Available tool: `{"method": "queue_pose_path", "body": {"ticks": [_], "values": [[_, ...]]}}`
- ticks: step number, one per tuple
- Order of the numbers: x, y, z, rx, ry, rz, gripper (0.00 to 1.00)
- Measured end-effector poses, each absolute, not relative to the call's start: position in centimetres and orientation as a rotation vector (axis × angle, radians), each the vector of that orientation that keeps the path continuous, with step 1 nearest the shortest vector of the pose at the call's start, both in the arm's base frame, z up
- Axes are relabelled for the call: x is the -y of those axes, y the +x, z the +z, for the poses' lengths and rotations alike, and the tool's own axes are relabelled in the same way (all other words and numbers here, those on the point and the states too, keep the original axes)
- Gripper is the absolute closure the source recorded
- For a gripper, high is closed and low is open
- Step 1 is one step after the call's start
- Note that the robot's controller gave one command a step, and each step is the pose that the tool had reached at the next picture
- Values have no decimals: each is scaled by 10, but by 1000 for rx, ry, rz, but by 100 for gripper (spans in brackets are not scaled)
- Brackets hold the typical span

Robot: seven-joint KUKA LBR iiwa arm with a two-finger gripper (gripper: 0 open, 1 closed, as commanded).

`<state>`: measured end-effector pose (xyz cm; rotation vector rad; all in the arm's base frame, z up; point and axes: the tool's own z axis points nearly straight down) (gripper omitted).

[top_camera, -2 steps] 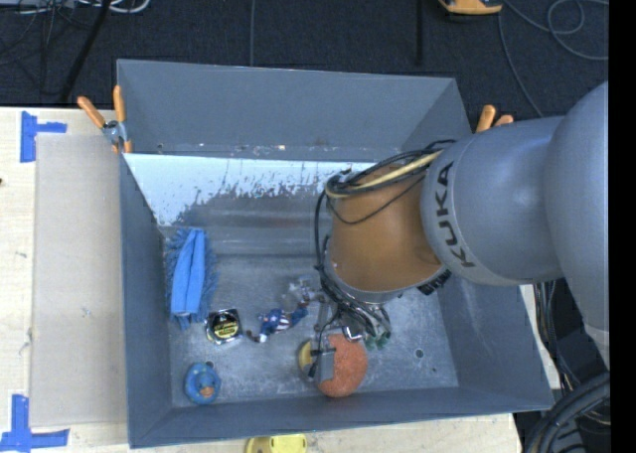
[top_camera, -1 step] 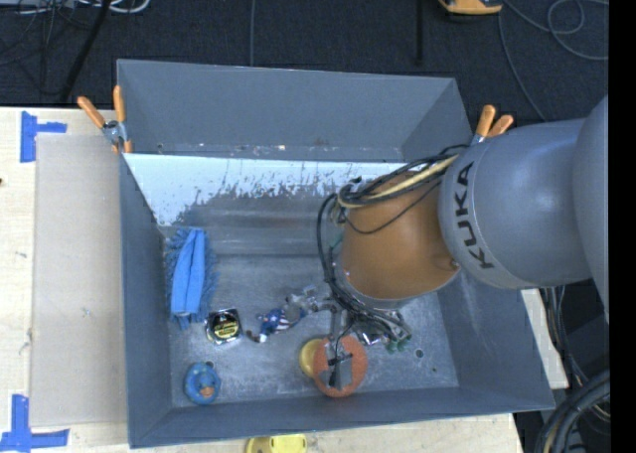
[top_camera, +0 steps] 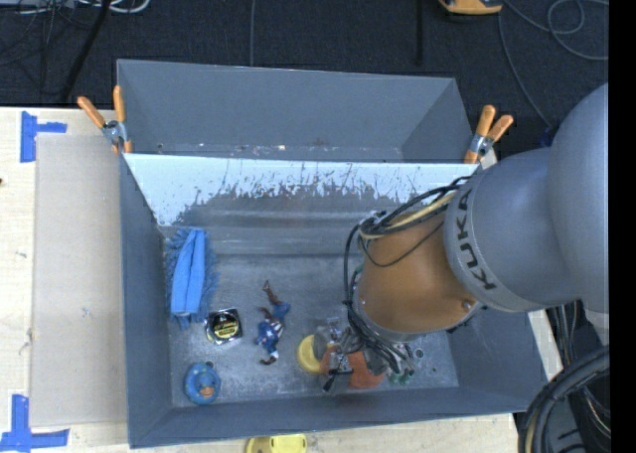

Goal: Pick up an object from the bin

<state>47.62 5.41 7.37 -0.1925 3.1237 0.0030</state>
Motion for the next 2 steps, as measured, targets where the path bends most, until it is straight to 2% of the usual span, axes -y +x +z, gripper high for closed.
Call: {"method": "queue_pose_path", "body": {"ticks": [2], "values": [[-54,476,74,-3125,-192,3,100]]}}
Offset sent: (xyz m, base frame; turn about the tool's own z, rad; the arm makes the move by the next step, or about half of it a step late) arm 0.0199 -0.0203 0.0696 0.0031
